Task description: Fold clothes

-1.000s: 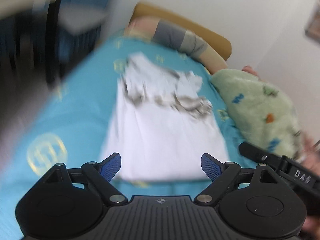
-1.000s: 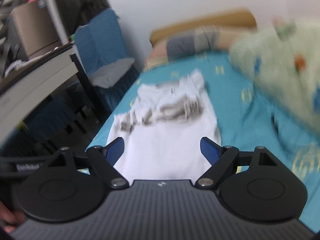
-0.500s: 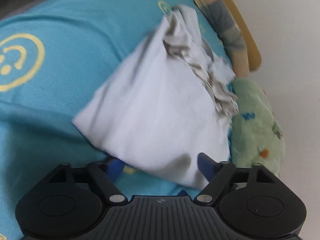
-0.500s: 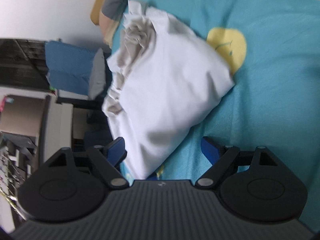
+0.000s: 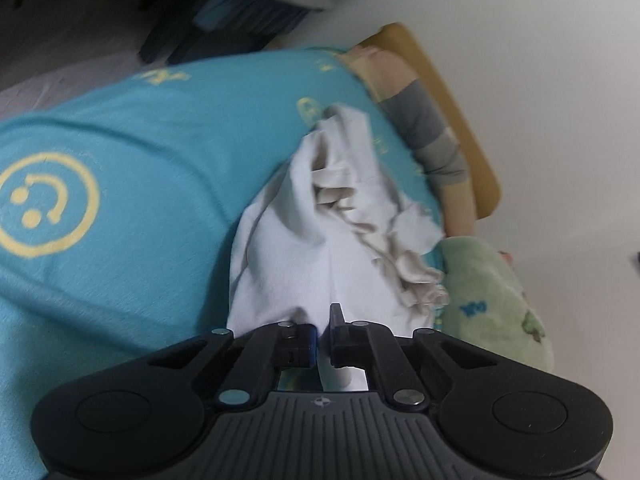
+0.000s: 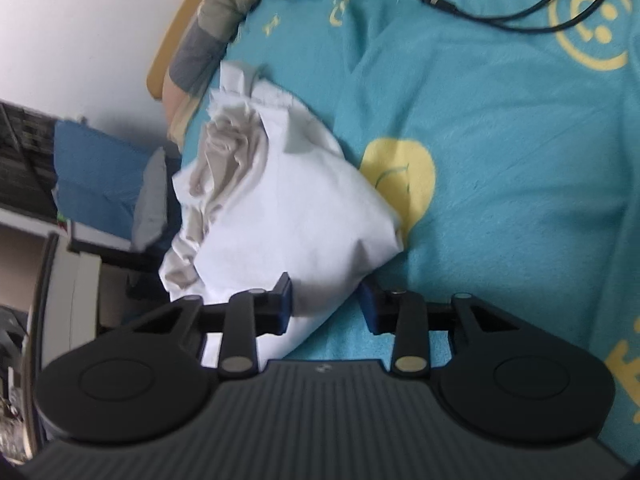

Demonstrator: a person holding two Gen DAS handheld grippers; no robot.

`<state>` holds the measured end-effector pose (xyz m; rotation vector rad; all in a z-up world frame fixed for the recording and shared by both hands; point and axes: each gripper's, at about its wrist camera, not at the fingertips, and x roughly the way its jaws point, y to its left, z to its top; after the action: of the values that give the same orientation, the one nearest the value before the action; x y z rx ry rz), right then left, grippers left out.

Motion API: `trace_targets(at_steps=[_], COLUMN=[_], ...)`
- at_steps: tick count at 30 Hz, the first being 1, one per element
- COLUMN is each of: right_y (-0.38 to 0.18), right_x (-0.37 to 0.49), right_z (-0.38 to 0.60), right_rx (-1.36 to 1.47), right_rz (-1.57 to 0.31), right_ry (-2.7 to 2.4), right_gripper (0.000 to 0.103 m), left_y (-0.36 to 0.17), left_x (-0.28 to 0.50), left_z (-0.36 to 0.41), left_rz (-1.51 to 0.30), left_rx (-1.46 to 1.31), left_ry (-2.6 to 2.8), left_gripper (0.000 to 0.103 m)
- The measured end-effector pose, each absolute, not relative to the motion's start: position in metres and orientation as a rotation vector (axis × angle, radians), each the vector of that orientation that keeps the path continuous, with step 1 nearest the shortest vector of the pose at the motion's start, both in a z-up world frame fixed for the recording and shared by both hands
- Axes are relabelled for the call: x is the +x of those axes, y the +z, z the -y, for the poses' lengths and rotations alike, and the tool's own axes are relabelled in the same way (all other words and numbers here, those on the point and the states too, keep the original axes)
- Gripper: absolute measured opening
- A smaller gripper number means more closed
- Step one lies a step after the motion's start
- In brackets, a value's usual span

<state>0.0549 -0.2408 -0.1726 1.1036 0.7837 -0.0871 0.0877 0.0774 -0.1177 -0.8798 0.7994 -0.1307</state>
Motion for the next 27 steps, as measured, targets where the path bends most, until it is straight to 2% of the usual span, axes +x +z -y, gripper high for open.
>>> trace_targets(at_steps=[5,9,19,27], right_y=[-0.175,-0.168,-0.1,-0.062], right_x=[0.046,0.05,0.032,-0.04], right_z=[0.263,0.267,0.263,0.266], right_rx=[1.18,1.162,1.026,1.076], right_rz=[-0.731,-0.707,-0.497,-0.425], right_ry=[-0.112,-0.095,0.047,0.22], right_gripper=[0.038,0.016,0.012,0.011], left_y=[-0.106,-0.102,-0.039,-0.001], left_x=[0.084,0.08,0.032,-0.049], left_z=[-0.07,-0.072,-0.067,-0.08], left_rz=[-0.747,-0.726,-0.451,-0.385], left_rx=[-0.829,-0.831,-0.679,-0.724], left_ry=[-0.157,-0.166,-0.256,-0.304], left_gripper=[0.005,0.005,0.004,0.004])
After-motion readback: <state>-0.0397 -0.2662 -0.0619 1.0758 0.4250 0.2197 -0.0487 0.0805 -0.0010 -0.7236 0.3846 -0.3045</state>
